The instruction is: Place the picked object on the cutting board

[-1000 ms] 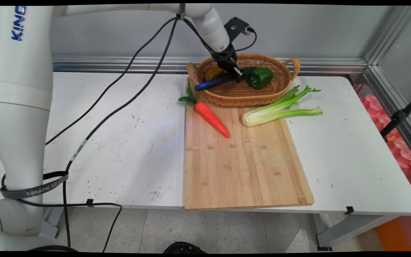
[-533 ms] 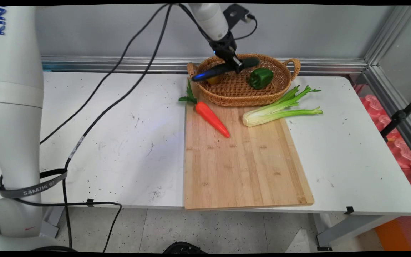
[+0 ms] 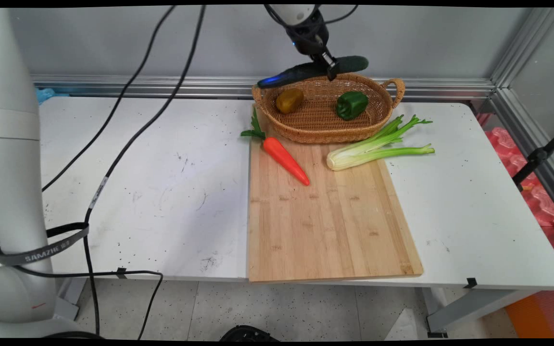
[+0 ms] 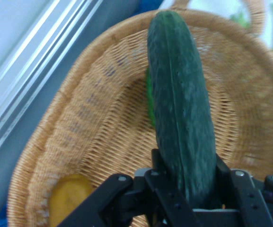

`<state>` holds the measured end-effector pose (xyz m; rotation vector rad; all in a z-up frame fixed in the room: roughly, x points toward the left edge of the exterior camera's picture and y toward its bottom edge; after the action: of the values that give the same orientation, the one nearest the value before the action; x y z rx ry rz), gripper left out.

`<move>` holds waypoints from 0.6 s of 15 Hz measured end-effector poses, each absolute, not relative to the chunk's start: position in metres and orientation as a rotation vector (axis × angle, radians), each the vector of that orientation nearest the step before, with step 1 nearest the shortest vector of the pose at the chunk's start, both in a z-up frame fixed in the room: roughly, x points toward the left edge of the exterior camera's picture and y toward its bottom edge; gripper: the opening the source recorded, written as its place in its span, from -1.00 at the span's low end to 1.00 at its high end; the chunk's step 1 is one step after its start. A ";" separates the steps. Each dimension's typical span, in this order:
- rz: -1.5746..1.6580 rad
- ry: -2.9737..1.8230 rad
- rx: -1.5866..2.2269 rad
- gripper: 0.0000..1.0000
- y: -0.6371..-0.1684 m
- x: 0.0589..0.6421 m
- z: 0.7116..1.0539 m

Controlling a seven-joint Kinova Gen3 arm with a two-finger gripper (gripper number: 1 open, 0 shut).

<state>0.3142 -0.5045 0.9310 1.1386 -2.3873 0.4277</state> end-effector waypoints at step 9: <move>0.277 -2.392 1.030 -1.00 -0.425 0.289 0.974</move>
<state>0.2891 -0.4247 0.9744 1.0298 -2.3915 0.2772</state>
